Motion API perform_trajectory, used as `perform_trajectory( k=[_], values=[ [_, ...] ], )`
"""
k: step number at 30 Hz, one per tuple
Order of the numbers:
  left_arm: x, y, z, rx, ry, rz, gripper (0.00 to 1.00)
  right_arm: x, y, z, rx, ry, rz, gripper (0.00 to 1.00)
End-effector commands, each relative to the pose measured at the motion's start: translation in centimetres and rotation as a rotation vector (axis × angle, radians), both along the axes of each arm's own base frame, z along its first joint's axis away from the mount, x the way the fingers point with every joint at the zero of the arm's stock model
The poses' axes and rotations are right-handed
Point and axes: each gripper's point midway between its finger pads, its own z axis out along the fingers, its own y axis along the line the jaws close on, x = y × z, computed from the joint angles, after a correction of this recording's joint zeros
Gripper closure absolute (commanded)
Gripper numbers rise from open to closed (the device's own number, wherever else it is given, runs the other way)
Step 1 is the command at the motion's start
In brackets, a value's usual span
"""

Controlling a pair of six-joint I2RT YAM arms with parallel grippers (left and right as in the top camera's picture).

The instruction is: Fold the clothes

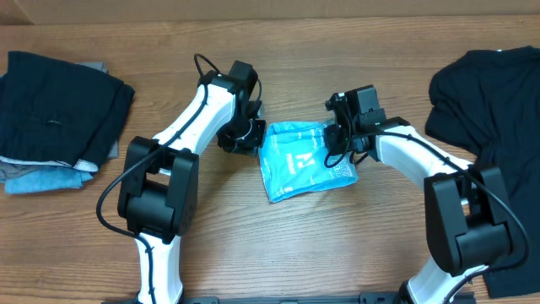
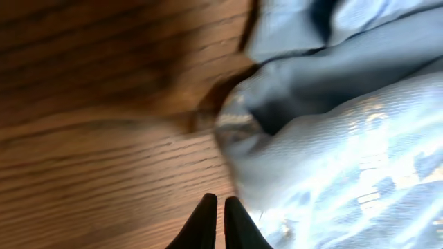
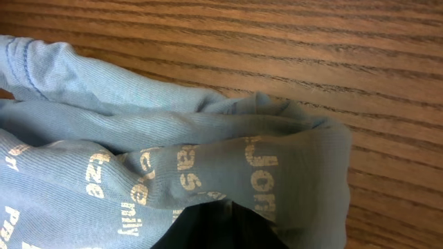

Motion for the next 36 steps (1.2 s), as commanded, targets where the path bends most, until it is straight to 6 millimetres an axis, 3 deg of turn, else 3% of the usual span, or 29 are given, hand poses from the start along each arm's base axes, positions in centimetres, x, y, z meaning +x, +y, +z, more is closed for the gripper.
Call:
perform_trajectory(
  k=[1,5,9,12,15,22,26,31,33,36],
  values=[
    [0.9,-3.1,2.0,-0.151,-0.061,-0.047,0.91,-2.4,-0.6,-3.5,-0.005,0.132,-0.02,0.84],
    [1.6,-7.7,6.8,-0.433,-0.162,-0.188,0.92,-1.1,1.7,2.5,0.129,0.062,0.031,0.84],
    [2.6,-7.5,6.2,-0.37,-0.212,-0.196,0.91,-2.4,2.4,7.8,0.192,0.027,0.065,0.84],
    [3.1,-7.6,5.2,-0.334,-0.229,-0.203,0.91,-4.6,2.0,9.6,0.191,0.06,0.064,0.84],
    [3.1,-8.0,4.1,-0.332,-0.219,-0.211,0.91,-6.7,1.4,8.6,0.163,0.145,0.076,0.84],
    [3.5,-9.5,0.7,-0.328,-0.205,-0.227,0.91,-10.3,0.1,3.0,0.116,0.24,0.073,0.85],
    [4.9,-8.9,-2.8,-0.25,-0.218,-0.185,0.91,-12.3,-0.9,-0.8,0.116,0.25,0.053,0.85],
    [5.3,-9.0,-6.3,-0.239,-0.2,-0.173,0.9,-11.7,-2.5,-1.9,0.099,0.248,-0.076,0.84],
    [5.8,-9.3,-5.5,-0.256,-0.219,-0.167,0.88,-12.0,-2.8,-2.0,0.092,0.27,-0.101,0.85],
    [7.3,-10.0,-1.8,-0.277,-0.276,-0.172,0.86,-11.9,-2.4,-1.6,0.115,0.274,-0.092,0.89]
  ],
)
